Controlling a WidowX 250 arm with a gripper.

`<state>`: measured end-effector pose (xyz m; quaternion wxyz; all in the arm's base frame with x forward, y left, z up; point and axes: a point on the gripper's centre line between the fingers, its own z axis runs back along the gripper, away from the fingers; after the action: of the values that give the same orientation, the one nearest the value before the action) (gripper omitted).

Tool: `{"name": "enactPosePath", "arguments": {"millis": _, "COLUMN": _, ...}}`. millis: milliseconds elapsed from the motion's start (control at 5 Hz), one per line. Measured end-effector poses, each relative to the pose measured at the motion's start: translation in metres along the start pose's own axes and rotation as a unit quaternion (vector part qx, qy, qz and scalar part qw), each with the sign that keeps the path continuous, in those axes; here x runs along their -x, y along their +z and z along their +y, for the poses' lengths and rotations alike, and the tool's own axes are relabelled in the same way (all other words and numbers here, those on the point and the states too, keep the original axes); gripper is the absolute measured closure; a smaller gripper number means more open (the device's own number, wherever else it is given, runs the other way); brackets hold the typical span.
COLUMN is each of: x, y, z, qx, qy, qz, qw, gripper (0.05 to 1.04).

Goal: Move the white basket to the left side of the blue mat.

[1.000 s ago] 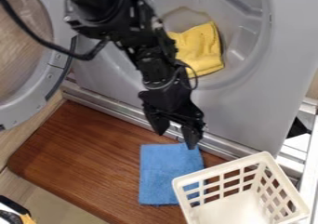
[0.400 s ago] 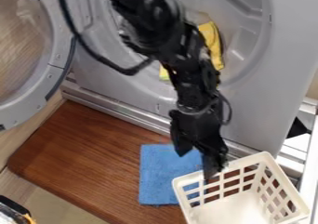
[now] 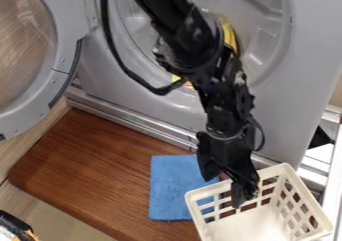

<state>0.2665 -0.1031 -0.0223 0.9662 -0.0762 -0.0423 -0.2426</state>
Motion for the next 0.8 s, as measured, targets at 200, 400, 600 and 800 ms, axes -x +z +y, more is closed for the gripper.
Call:
{"name": "enactPosePath", "arguments": {"millis": 200, "x": -0.0015, "y": -0.01, "z": 0.0054, "qx": 0.027, "qy": 0.012, "qz": -0.009, "qw": 0.9995, "gripper": 0.134}}
{"name": "enactPosePath", "arguments": {"millis": 400, "x": -0.0034, "y": -0.0172, "z": 0.0067, "qx": 0.041, "qy": 0.014, "qz": -0.005, "qw": 0.999, "gripper": 0.424}}
{"name": "enactPosePath", "arguments": {"millis": 600, "x": -0.0023, "y": -0.0167, "z": 0.0076, "qx": 0.041, "qy": 0.015, "qz": -0.002, "qw": 0.9991, "gripper": 0.734}}
{"name": "enactPosePath", "arguments": {"millis": 800, "x": -0.0021, "y": -0.0167, "z": 0.008, "qx": 0.04, "qy": 0.014, "qz": -0.001, "qw": 0.9991, "gripper": 0.926}}
